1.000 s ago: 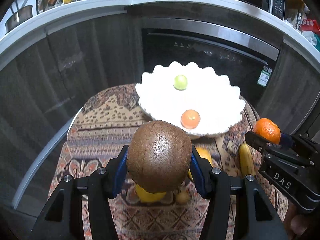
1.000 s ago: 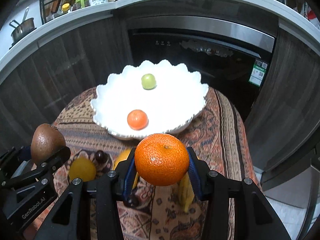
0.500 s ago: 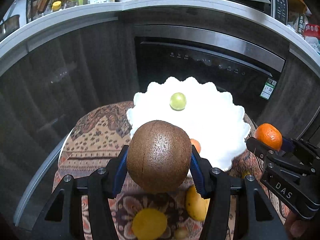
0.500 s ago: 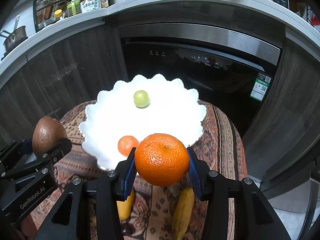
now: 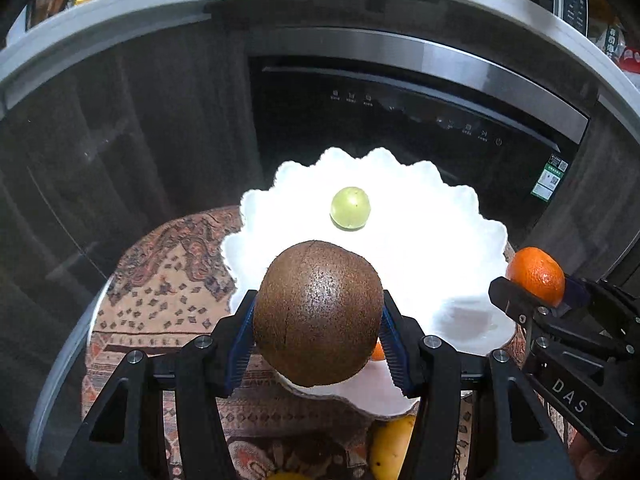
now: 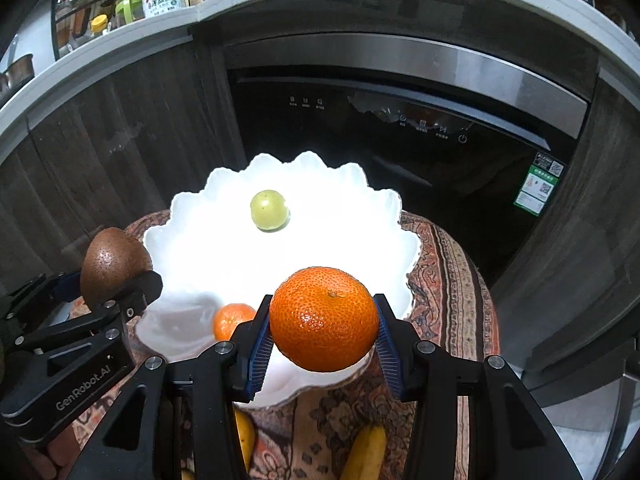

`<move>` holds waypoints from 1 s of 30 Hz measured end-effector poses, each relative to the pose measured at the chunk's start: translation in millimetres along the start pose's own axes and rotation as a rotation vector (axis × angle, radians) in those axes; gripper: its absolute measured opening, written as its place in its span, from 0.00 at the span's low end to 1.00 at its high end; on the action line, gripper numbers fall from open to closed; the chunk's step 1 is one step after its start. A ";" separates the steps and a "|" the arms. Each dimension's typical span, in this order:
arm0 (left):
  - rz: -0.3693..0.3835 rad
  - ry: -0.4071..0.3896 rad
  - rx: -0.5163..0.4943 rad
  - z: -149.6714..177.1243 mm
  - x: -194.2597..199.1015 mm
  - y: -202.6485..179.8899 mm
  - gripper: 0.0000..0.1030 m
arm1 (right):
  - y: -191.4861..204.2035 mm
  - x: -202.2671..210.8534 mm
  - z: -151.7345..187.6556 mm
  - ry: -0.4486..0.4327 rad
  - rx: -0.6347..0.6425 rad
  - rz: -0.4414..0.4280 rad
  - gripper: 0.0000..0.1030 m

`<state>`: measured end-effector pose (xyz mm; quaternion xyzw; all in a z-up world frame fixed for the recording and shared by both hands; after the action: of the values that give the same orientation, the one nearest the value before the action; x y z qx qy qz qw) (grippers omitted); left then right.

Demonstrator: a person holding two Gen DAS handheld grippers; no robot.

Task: Organize fruits
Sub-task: 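Open both grippers to drop the kiwi and tangerine into the bowl, then withdraw both tools from the bowl toward the lemon and banana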

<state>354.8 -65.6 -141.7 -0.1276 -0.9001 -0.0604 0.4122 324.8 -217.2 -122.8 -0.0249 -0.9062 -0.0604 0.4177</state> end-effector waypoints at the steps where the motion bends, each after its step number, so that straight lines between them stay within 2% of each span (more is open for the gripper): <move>1: 0.011 0.010 0.003 0.2 -2.7 -0.2 0.55 | -0.5 -2.2 -0.5 0.003 -0.001 0.000 0.46; 5: -0.001 0.007 -0.013 3.1 -3.9 -3.3 0.56 | -1.4 -5.5 -1.1 0.002 0.001 -0.003 0.47; 7: -0.023 -0.018 -0.020 2.0 1.3 -2.8 0.74 | -0.9 -4.6 -0.9 -0.002 0.007 -0.005 0.48; 8: -0.044 -0.039 -0.020 1.1 6.4 -1.7 0.77 | -0.9 -3.0 -1.0 -0.008 0.009 -0.002 0.50; 10: -0.067 -0.062 -0.020 0.1 12.8 1.3 0.81 | -2.6 3.6 -1.8 -0.031 0.001 0.031 0.71; 12: -0.089 -0.072 -0.020 0.0 19.1 4.4 0.84 | -4.2 12.0 -2.7 -0.059 -0.009 0.057 0.82; 16: -0.107 -0.086 -0.001 2.2 33.8 9.1 0.93 | -2.7 25.7 -2.8 -0.080 0.002 0.090 0.83; 19: -0.116 -0.095 0.011 5.5 47.3 11.5 0.96 | -1.5 35.6 -0.4 -0.083 -0.001 0.093 0.83; 30: -0.150 -0.122 0.011 24.1 99.3 9.9 0.96 | -0.3 82.6 15.6 -0.122 -0.005 0.104 0.83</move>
<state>277.7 -33.1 -82.2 -0.0609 -0.9309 -0.0785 0.3515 259.3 -215.9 -70.1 -0.0766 -0.9273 -0.0395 0.3643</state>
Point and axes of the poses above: each gripper's, at about its wrist camera, not at the fingertips, and x roughly against the way its jaws point, y to its left, z to its underside, the point moved 2 cm from there along -x, roughly the way its jaws point, and after that the axes turned 3 degrees about -x, right-handed, at the moved point
